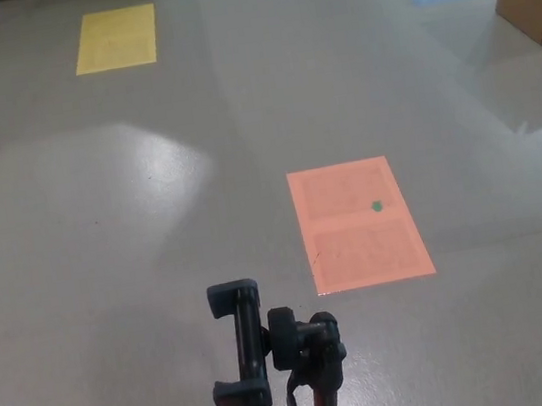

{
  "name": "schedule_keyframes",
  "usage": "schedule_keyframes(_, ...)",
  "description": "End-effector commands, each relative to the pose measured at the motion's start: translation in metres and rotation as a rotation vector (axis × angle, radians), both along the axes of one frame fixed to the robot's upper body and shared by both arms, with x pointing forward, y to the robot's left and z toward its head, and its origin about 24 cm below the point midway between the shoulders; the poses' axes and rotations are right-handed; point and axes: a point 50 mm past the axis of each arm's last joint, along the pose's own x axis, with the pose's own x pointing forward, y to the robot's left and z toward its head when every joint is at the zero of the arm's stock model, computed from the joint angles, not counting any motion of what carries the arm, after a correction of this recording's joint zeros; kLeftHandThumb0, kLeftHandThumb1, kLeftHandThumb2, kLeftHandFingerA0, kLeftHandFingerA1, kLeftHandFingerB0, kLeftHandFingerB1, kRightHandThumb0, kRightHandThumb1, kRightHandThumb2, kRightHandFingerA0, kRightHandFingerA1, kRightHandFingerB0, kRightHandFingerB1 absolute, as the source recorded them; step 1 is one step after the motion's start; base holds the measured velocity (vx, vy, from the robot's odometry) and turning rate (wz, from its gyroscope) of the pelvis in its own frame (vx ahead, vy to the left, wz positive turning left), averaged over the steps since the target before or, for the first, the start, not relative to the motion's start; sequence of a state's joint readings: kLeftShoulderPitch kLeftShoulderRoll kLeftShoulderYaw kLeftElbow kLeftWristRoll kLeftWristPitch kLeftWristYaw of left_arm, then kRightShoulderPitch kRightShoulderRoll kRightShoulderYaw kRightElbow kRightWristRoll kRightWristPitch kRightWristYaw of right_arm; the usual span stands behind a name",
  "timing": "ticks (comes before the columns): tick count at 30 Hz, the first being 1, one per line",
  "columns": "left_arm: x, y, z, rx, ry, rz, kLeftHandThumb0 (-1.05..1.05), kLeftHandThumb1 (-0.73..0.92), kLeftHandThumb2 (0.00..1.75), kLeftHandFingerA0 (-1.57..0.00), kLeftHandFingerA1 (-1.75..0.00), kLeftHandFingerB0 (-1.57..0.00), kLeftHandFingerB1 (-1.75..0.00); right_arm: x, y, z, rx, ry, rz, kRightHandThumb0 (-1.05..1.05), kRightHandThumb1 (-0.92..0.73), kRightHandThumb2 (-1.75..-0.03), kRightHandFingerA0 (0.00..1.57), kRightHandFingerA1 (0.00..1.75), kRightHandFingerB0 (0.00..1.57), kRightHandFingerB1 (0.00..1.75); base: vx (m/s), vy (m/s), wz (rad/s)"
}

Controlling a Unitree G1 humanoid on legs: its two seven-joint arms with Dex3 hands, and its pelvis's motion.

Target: A phone stand is kept on the floor and the robot uses both its hands to grab it and uses its left hand to extend the phone stand by pulling it upwards

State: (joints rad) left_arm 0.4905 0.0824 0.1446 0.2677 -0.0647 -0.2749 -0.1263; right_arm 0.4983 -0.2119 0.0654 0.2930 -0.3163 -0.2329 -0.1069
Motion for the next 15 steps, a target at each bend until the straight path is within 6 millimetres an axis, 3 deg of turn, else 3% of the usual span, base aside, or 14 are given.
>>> schedule_keyframes(1,-0.002,0.012,0.064,-0.023,-0.474,0.029,-0.88,0.71,0.71,-0.43,-0.37,-0.35,-0.33,0.001,0.018,0.05,-0.093,-0.34,0.241,-0.96,-0.66,-0.98,0.0,0.11,0.0,0.0,0.0,0.0,0.0)
schedule_keyframes(3,-0.002,0.012,0.065,-0.024,-0.475,0.026,-0.87,0.72,0.69,-0.43,-0.37,-0.36,-0.33,0.002,0.018,0.05,-0.1,-0.345,0.245,-0.96,-0.67,-0.98,0.0,0.13,0.0,0.0,0.0,0.0,0.0)
schedule_keyframes(4,-0.002,0.011,0.065,-0.026,-0.475,0.023,-0.87,0.72,0.7,-0.43,-0.37,-0.35,-0.33,0.002,0.019,0.05,-0.1,-0.347,0.244,-0.84,-0.61,-0.91,0.0,0.15,0.0,0.0,0.0,0.0,0.0)
schedule_keyframes(9,0.0,0.008,0.064,-0.078,-0.475,0.003,-0.87,0.71,0.68,-0.41,-0.36,-0.34,-0.32,-0.003,0.022,0.051,-0.049,-0.362,0.223,-0.93,-0.64,-0.94,0.0,0.05,0.0,0.0,0.0,0.0,0.0)
schedule_keyframes(10,0.001,0.005,0.066,-0.084,-0.483,-0.003,-0.86,0.63,1.04,-0.3,-0.46,-0.28,-0.43,-0.001,0.025,0.051,-0.032,-0.371,0.224,-0.95,-0.65,-0.96,0.0,0.05,0.0,0.0,0.0,0.0,0.0)
schedule_keyframes(13,0.004,-0.001,0.07,-0.086,-0.505,-0.03,-0.87,0.62,1.04,-0.24,-0.43,-0.3,-0.45,0.003,0.034,0.055,-0.01,-0.377,0.243,-1.01,-0.68,-0.99,0.0,0.04,0.0,0.0,0.0,0.0,0.0)
schedule_keyframes(14,0.005,-0.002,0.071,-0.09,-0.509,-0.037,-0.86,0.76,0.64,-0.33,-0.31,-0.36,-0.32,0.003,0.036,0.056,0.001,-0.376,0.248,-1.01,-0.68,-0.97,0.0,0.03,0.0,0.0,0.0,0.0,0.0)
schedule_keyframes(15,0.008,-0.006,0.073,-0.095,-0.519,-0.051,-0.87,0.76,0.64,-0.33,-0.31,-0.35,-0.33,0.006,0.04,0.058,0.013,-0.38,0.255,-1.02,-0.68,-0.98,0.0,0.03,0.0,0.0,0.0,0.0,0.0)
